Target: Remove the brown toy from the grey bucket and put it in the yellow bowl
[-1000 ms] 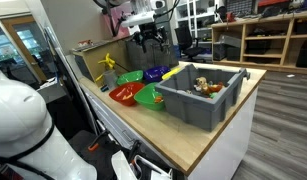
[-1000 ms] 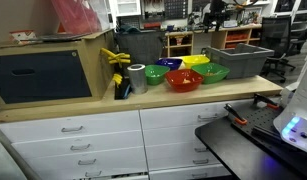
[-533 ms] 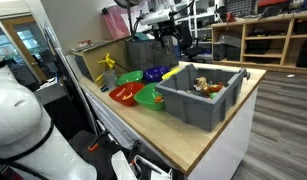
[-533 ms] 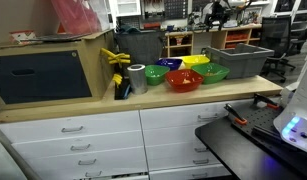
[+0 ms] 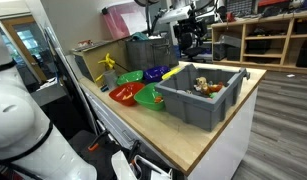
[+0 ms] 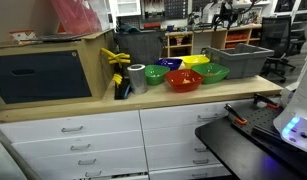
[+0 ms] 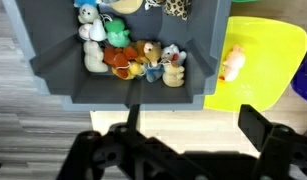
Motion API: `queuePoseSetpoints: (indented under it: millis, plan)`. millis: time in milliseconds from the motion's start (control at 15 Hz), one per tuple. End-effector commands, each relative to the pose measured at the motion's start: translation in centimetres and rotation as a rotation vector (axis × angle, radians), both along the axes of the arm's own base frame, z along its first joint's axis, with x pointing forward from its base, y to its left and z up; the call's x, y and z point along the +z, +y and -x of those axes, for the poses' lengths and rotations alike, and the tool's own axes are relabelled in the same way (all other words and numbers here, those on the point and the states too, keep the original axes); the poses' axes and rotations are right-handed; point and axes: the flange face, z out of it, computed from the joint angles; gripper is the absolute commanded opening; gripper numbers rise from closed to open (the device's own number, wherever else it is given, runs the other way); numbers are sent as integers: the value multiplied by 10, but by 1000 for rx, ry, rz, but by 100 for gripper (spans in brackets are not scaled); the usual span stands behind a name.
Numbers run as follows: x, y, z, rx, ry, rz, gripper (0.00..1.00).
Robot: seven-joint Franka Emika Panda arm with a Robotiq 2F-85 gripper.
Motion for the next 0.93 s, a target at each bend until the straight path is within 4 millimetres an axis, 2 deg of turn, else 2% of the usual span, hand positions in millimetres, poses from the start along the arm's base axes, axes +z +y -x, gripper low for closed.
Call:
queuePoseSetpoints:
  millis: [0,333,467,600,667,867]
  plan:
    - [-19,-21,-12,-64,-22,7,100]
    - [-57,-51,-11,-117,0,21,100]
    - [-65,-60,-10,-132,11,11,100]
    - [-61,-64,-12,-143,15,-16,100]
    - [-71,-61,-5,-121,26,6,100]
    - [-67,-65,-8,-130,15,3,100]
